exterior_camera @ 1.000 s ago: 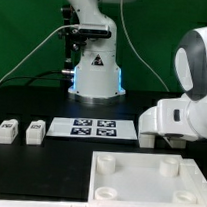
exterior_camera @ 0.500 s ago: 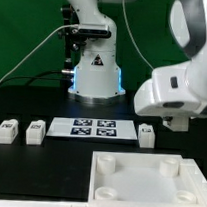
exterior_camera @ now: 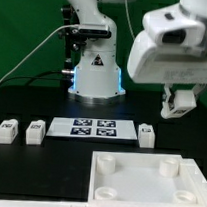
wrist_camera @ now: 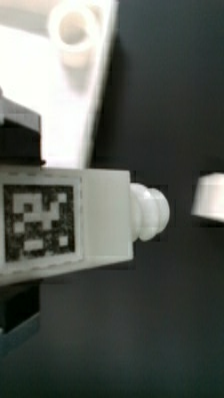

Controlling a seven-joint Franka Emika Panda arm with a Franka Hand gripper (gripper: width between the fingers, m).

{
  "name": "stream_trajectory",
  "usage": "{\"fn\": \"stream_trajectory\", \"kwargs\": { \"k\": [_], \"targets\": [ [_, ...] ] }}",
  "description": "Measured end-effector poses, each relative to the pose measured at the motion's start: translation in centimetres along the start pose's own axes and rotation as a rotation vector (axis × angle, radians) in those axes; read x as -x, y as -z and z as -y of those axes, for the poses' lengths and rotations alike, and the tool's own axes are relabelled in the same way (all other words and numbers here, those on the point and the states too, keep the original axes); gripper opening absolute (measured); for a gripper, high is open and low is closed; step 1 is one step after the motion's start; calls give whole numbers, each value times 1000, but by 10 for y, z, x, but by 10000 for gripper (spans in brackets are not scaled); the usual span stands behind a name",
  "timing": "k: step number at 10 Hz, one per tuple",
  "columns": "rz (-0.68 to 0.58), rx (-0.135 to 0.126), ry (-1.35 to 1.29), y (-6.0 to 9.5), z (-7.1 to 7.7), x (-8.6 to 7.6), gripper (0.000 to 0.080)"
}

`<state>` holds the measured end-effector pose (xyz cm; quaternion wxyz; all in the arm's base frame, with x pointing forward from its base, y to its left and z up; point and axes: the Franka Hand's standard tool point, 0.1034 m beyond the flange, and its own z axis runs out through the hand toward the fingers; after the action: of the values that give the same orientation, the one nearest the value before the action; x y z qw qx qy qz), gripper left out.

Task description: Assemble one leg

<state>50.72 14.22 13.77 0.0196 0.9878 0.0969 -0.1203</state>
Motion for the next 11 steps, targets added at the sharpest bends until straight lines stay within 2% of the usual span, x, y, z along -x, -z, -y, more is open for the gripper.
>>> {"fn": "stream_trajectory", "kwargs": {
  "k": [1, 2, 4, 5, 6, 7, 8, 9, 11],
  "targets": [
    [-124, -10, 3, -1, 1, -2, 291],
    [-185, -15, 3, -4, 2, 2, 291],
    [-360, -37, 16, -4, 3, -5, 291],
    [-462, -52, 45, 2, -12, -19, 291],
    [-541, -60, 37, 18, -34, -39, 291],
    [-690, -40, 43, 32, -51, -62, 291],
    [-712, -35, 44, 29, -55, -67, 291],
    [-716, -36, 52, 33, -50, -68, 291],
    [-715, -34, 54, 33, -51, -67, 291]
  ]
}}
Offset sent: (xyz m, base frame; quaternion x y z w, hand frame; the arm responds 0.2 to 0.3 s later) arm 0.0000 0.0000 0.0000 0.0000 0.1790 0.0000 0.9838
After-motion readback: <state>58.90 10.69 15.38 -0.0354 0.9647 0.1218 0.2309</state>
